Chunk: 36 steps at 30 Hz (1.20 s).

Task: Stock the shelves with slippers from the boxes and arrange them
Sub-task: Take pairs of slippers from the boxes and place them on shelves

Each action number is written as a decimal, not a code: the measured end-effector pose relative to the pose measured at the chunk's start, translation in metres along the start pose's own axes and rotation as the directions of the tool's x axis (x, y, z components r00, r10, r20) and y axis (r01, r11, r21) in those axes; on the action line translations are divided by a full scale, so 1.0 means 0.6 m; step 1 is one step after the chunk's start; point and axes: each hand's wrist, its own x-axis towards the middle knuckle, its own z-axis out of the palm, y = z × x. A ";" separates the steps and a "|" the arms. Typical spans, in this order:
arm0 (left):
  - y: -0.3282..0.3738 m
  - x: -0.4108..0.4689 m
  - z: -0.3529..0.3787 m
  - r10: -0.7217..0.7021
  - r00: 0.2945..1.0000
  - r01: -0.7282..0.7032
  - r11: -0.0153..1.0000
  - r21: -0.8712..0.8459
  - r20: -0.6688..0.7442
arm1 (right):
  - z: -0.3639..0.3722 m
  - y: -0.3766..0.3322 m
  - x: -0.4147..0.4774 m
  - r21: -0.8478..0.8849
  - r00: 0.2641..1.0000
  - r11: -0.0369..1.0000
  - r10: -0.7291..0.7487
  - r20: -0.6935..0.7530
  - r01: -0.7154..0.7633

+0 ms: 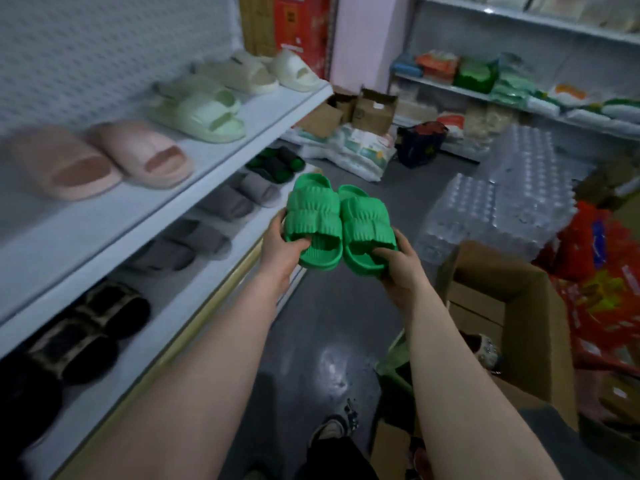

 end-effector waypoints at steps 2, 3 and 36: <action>0.028 -0.016 -0.050 0.016 0.999 -0.017 1.000 -0.020 -0.044 | 0.051 -0.003 -0.021 -0.015 0.997 1.000 -0.021 0.068 0.023; 0.044 -0.024 -0.075 0.039 0.997 -0.041 0.999 -0.029 -0.070 | 0.077 -0.007 -0.030 -0.017 0.994 0.999 -0.035 0.105 0.037; 0.137 -0.256 -0.590 0.141 0.528 0.026 0.983 0.183 -0.837 | 0.659 0.142 -0.159 -0.336 0.518 0.934 0.232 0.823 0.117</action>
